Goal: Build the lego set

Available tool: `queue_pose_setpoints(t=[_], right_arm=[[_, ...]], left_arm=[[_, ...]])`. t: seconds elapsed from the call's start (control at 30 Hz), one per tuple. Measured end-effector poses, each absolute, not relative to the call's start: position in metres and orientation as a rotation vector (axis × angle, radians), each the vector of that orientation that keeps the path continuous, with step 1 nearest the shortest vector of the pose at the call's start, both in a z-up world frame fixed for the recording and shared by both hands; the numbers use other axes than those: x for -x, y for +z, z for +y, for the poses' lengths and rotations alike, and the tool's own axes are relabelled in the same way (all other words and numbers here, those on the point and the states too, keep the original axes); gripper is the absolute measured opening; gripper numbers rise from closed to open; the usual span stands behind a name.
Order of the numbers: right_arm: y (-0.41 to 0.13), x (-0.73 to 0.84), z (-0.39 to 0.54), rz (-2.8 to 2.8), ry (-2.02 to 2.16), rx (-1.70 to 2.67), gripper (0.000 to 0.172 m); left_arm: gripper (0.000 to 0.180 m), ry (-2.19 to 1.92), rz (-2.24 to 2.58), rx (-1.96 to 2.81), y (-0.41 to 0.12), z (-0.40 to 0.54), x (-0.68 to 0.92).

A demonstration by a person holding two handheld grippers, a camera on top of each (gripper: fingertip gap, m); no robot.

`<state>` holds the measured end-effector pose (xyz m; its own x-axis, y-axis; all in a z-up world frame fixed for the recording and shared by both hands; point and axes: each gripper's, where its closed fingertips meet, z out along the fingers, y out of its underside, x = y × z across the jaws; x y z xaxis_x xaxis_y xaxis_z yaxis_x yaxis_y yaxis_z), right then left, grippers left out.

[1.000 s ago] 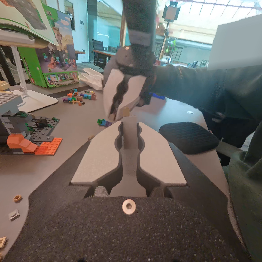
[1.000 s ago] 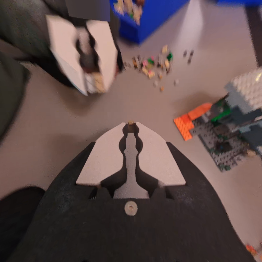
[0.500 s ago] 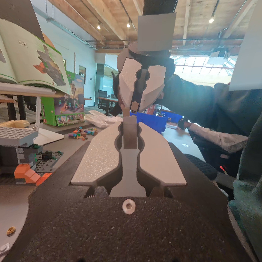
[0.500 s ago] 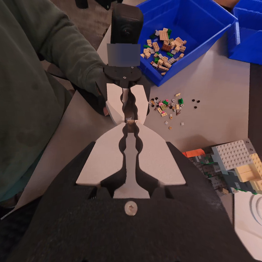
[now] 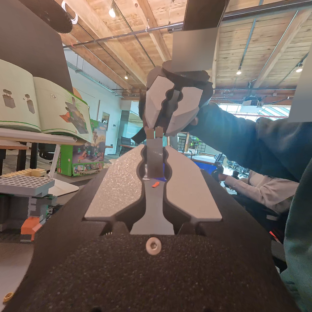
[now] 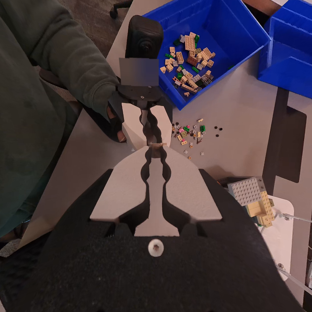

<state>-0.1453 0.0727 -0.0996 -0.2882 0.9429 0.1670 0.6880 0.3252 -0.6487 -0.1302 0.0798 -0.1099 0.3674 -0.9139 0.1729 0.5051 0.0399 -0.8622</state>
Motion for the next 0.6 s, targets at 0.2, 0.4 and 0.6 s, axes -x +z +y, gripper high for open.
queue_pose_setpoints(t=[0.2, 0.4, 0.6], right_arm=[[-0.0973, 0.1484, 0.0706, -2.060, 0.612, 1.419, 0.011], [-0.0948, 0.1473, 0.0728, -2.003, 0.599, 1.375, 0.013], [-0.0968, 0.1471, 0.0726, -1.954, 0.610, 1.355, 0.010]], left_arm=[[0.017, -1.162, 0.484, 1.024, -0.1073, 0.0795, 0.1330], [0.017, -1.164, 0.471, 1.025, -0.1063, 0.0814, 0.1358], [0.017, -1.161, 0.475, 1.035, -0.1084, 0.0833, 0.1337]])
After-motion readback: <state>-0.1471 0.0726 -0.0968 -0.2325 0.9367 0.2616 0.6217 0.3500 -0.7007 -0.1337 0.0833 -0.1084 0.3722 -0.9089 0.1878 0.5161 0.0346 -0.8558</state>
